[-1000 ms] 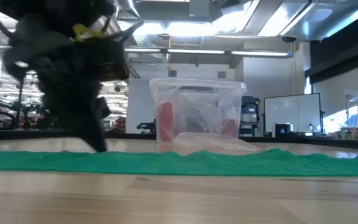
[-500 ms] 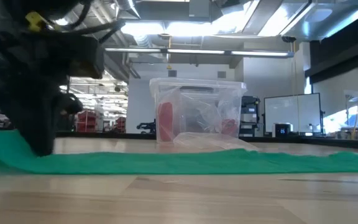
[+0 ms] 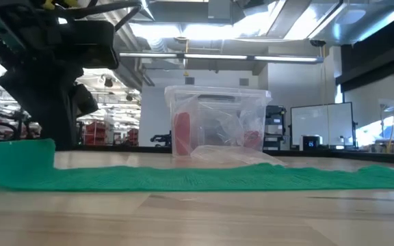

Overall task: Roll bandage
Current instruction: Roll the green bandage

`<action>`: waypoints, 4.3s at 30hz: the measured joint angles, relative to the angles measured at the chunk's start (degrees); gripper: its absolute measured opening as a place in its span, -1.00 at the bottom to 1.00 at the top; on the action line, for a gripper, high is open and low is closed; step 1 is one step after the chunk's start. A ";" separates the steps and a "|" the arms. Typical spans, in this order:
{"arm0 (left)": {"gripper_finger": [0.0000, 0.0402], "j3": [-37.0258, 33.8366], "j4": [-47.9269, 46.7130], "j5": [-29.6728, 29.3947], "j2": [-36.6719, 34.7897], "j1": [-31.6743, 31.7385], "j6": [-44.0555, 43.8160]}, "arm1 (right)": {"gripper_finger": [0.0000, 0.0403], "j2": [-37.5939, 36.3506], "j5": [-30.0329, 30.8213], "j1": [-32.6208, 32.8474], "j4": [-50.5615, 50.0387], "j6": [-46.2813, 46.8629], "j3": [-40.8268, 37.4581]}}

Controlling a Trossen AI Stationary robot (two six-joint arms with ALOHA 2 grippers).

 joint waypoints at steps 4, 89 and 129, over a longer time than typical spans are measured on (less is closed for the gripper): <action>-1.00 0.00 0.05 -0.89 0.00 -0.04 0.10 | -0.04 3.17 0.22 0.04 -0.55 1.40 0.10; -0.17 34.14 4.12 -18.06 -10.05 19.89 45.64 | -1.00 -30.32 44.84 -25.80 -2.07 -50.31 14.14; -0.36 25.90 -2.29 -6.48 -10.01 18.76 41.35 | -1.00 -32.61 -36.08 -73.22 67.64 -82.21 -10.21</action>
